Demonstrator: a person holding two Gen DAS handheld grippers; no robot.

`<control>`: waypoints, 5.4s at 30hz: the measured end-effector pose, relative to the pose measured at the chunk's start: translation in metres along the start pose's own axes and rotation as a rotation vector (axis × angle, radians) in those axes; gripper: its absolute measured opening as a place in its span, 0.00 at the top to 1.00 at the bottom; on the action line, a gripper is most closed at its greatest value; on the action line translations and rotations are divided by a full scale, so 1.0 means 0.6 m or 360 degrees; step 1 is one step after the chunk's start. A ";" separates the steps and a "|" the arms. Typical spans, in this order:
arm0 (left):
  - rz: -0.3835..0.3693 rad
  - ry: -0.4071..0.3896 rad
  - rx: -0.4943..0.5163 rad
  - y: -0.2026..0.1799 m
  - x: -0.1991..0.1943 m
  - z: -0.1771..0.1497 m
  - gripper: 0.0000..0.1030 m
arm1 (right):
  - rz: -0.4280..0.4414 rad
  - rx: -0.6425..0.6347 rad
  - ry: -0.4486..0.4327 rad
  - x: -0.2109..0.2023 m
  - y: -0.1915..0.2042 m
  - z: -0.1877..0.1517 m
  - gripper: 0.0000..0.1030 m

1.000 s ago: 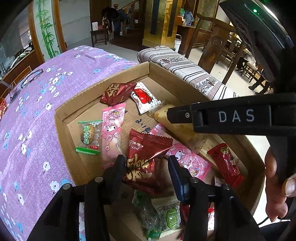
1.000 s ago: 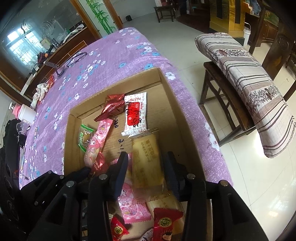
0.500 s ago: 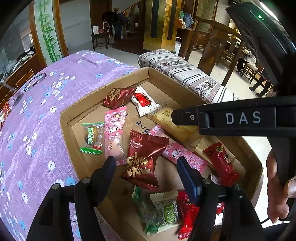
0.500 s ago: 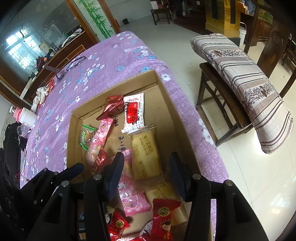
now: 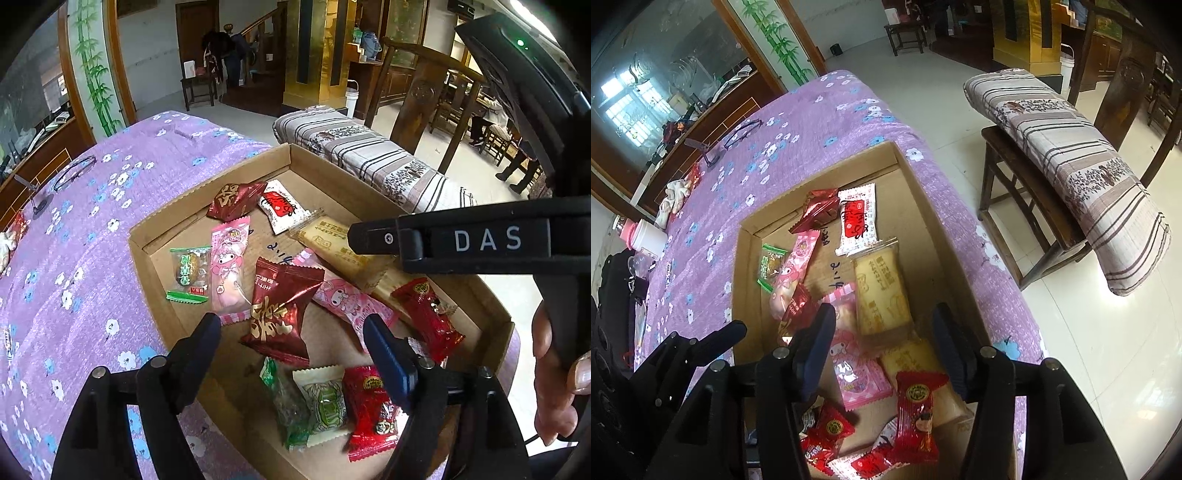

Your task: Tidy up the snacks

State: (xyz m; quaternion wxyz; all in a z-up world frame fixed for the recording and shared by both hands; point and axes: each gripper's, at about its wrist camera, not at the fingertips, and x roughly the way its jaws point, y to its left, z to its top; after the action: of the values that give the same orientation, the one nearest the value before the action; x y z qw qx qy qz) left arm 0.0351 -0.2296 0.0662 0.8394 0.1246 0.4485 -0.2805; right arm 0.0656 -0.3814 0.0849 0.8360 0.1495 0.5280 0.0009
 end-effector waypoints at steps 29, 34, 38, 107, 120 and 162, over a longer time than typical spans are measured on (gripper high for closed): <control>0.0035 -0.0172 -0.0013 0.015 -0.085 -0.035 0.02 | -0.0056 0.0112 -0.0084 -0.060 0.015 -0.048 0.36; 0.0023 -0.0197 -0.0041 0.030 -0.105 -0.037 0.01 | -0.0068 0.0141 -0.0110 -0.075 0.016 -0.058 0.35; 0.0087 -0.0192 -0.0050 0.046 -0.116 -0.037 0.01 | -0.0072 0.0166 -0.0131 -0.089 0.018 -0.066 0.35; 0.0636 -0.0155 -0.0031 -0.023 -0.295 -0.140 0.01 | 0.0137 -0.0003 -0.0368 -0.195 0.063 -0.228 0.28; 0.0438 -0.0261 0.0169 -0.015 -0.285 -0.128 0.01 | -0.0071 0.0197 -0.0509 -0.230 0.059 -0.282 0.26; 0.0492 -0.0224 0.0165 -0.026 -0.304 -0.156 0.01 | -0.0065 0.0078 -0.0464 -0.249 0.103 -0.272 0.26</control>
State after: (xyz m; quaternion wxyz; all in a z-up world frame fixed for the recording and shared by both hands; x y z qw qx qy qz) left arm -0.1181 -0.1338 0.1637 0.8943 0.2153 0.3490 -0.1788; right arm -0.1350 -0.3054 0.1674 0.8998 0.1575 0.4038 -0.0505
